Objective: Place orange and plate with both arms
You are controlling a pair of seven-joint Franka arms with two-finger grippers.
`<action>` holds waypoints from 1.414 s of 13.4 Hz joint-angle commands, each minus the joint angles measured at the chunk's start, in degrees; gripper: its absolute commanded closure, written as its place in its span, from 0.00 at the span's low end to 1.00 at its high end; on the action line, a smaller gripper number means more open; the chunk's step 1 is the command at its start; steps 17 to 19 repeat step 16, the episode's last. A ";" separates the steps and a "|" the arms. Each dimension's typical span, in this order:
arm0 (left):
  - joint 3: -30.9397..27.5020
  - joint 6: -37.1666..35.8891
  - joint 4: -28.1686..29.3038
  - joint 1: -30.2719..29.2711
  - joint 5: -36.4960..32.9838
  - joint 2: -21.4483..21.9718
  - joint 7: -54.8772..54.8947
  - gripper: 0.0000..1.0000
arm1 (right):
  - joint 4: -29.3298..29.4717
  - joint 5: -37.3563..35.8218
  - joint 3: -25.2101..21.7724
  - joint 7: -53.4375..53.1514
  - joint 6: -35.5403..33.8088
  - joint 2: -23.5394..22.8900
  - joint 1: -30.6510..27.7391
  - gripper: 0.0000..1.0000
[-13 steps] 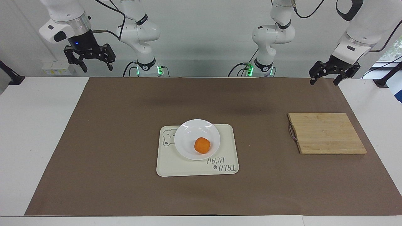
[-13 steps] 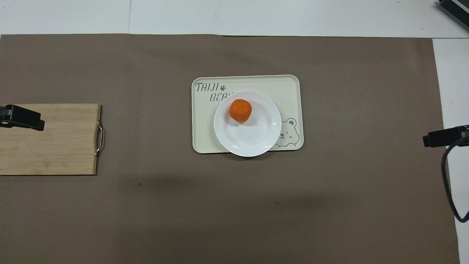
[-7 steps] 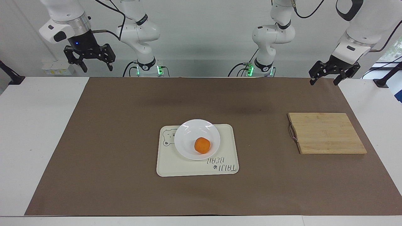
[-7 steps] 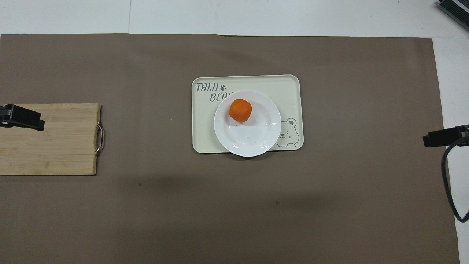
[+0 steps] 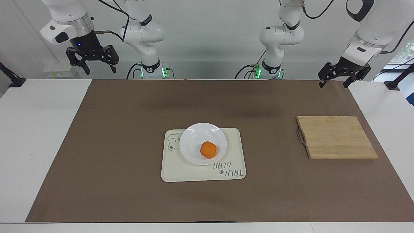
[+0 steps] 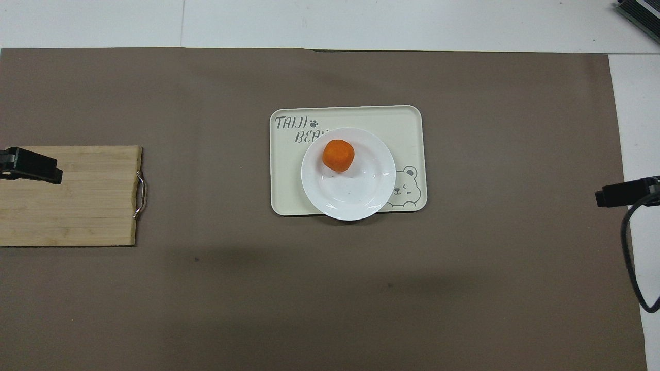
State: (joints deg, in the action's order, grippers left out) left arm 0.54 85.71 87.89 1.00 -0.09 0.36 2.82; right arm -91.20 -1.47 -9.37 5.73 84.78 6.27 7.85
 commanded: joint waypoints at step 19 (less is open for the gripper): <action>0.51 -0.89 -0.44 -0.65 -0.88 -0.09 0.26 0.00 | 0.24 -3.72 0.57 -0.98 1.53 -1.00 -0.11 0.00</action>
